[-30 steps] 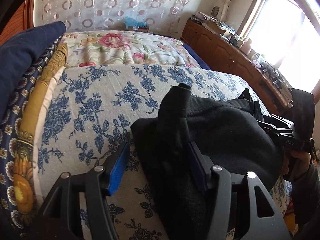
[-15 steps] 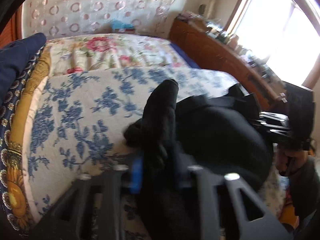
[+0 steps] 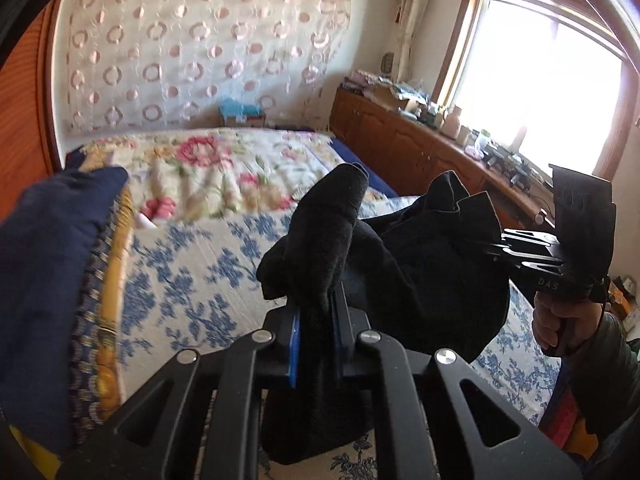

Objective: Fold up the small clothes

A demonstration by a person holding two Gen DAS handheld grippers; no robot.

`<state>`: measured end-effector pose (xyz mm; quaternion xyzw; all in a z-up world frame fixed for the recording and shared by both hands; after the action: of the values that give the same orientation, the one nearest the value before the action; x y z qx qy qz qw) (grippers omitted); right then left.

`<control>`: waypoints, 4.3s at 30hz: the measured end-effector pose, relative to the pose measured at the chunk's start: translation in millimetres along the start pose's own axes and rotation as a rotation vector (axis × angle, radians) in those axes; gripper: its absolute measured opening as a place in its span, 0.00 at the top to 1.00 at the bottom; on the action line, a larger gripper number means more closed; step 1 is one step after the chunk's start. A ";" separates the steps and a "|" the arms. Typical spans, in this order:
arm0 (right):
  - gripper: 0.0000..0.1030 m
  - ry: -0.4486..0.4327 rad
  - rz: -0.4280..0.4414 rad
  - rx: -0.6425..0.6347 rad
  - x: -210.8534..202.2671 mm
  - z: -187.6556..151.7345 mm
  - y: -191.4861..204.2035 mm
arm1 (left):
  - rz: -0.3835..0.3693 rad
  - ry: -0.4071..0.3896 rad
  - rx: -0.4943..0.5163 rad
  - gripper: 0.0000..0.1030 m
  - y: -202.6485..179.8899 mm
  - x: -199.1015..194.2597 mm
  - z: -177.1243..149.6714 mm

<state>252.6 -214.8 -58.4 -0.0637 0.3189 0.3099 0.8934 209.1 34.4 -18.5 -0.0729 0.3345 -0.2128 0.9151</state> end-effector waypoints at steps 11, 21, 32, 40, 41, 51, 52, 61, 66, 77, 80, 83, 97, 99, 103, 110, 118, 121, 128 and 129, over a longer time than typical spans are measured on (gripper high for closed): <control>0.91 -0.107 0.085 -0.109 -1.9 61.8 40.7 | 0.107 -0.149 0.001 0.92 19.9 -76.8 20.1; 0.91 -0.192 0.197 -0.278 28.7 153.2 101.3 | 0.230 -0.295 -0.068 0.92 76.2 -146.5 25.5; 0.91 -0.131 0.249 -0.464 149.9 217.4 196.9 | 0.379 -0.320 -0.209 0.92 135.6 -147.3 -21.3; 0.91 -0.085 0.309 -0.496 227.9 239.5 261.5 | 0.466 -0.245 -0.295 0.92 172.3 -130.3 -56.8; 0.91 -0.078 0.306 -0.496 235.3 239.4 265.4 | 0.474 -0.237 -0.308 0.92 174.3 -127.8 -62.2; 0.55 -0.135 0.225 -0.434 238.3 243.3 273.5 | 0.511 -0.238 -0.335 0.87 172.9 -133.7 -73.0; 0.52 -0.158 0.224 -0.420 230.5 242.2 267.6 | 0.516 -0.239 -0.331 0.86 171.7 -135.3 -72.0; 0.52 -0.065 0.331 -0.402 225.4 187.6 259.0 | 0.557 -0.272 -0.221 0.40 153.4 -155.8 -61.6; 0.51 -0.024 0.307 -0.373 256.7 166.7 258.8 | 0.581 -0.283 -0.191 0.30 145.7 -161.7 -57.0; 0.50 -0.077 0.256 -0.299 219.5 149.5 245.5 | 0.589 -0.281 -0.124 0.27 113.7 -168.1 -50.2; 0.50 -0.104 0.237 -0.290 188.3 140.3 236.1 | 0.577 -0.276 -0.091 0.27 98.2 -166.5 -50.3; 0.50 -0.135 0.216 -0.267 151.4 126.2 222.2 | 0.571 -0.269 -0.058 0.27 79.5 -163.8 -49.6; 0.27 -0.204 0.058 -0.159 10.2 67.8 159.2 | 0.511 -0.278 -0.016 0.27 3.3 -147.5 -53.2; 0.24 -0.214 0.027 -0.135 -6.3 60.4 151.2 | 0.473 -0.271 -0.009 0.26 -3.9 -144.1 -53.9; 0.20 -0.244 -0.043 -0.071 -34.1 44.4 135.2 | 0.410 -0.263 0.000 0.26 -21.9 -134.1 -59.9; 0.19 -0.252 -0.160 -0.004 -74.2 8.8 110.8 | 0.369 -0.239 0.014 0.26 -47.4 -121.6 -64.5; 0.19 -0.277 -0.231 0.062 -121.0 -14.3 88.8 | 0.344 -0.258 0.043 0.26 -79.0 -125.3 -54.7; 0.19 -0.298 -0.246 0.089 -138.6 -17.6 84.6 | 0.340 -0.271 0.056 0.26 -88.8 -128.7 -51.0; 0.19 -0.349 -0.292 0.099 -175.8 -16.9 84.7 | 0.336 -0.326 0.069 0.26 -105.1 -149.0 -37.5; 0.19 -0.360 -0.300 0.098 -182.7 -15.7 84.9 | 0.336 -0.333 0.070 0.26 -106.5 -151.8 -36.6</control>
<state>83.3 -245.6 47.6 -0.0106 0.1559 0.1643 0.9739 45.1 5.5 71.1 -0.0187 0.1788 -0.0541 0.9822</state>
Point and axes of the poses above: each gripper's, at about its wrist camera, not at the fingertips, and x roughly the way its jaws point, y to its left, z to its top, the point moved 1 cm from there along x, roughly the way its jaws point, and after that the axes turned 3 degrees about -z, right-handed, at the moved point
